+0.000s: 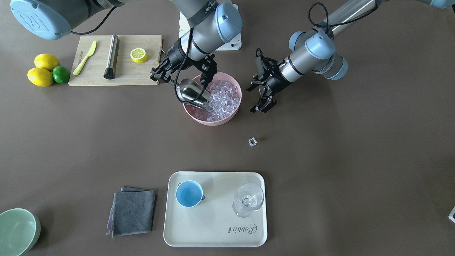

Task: Put ice in cup with scoop
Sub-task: 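Swing the right gripper over and lower the scoop into the pink bowl, then push the scoop through the ice cubes with the right gripper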

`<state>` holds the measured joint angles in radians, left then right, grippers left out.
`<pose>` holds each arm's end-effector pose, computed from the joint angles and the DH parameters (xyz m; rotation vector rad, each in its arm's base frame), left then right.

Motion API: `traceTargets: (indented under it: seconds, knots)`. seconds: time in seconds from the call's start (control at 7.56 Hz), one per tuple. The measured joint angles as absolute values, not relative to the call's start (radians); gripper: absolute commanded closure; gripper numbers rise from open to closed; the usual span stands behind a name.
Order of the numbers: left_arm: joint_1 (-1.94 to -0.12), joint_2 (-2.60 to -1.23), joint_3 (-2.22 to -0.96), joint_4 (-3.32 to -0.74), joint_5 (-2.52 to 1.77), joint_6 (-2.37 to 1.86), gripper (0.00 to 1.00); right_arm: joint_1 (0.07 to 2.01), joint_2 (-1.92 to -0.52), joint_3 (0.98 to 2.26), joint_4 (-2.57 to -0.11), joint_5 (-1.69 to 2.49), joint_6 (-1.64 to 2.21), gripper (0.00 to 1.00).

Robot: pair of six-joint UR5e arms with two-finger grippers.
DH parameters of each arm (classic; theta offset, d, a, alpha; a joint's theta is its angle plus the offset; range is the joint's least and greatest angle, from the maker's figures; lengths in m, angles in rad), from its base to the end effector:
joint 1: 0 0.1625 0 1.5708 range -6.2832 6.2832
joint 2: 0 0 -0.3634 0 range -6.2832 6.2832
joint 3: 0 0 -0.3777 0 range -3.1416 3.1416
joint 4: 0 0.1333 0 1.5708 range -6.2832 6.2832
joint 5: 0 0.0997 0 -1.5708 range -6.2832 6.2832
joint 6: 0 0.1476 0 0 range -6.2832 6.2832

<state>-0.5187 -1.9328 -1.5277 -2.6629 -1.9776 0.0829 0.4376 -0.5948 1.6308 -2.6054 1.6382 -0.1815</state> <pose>0.5161 -0.3809 0.3071 1.1565 1.0188 1.2059 -0.4852 -0.3632 0.1883 -0.0319 -0.0651 -1.3142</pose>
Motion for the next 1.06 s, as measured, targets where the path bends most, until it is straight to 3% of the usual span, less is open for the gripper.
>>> traceTargets:
  seconds: [1.06]
  knots:
    - [-0.526, -1.929, -1.531, -2.683, -1.977, 0.066, 0.02, 0.436, -0.762, 1.799, -2.358, 1.629, -0.198, 1.00]
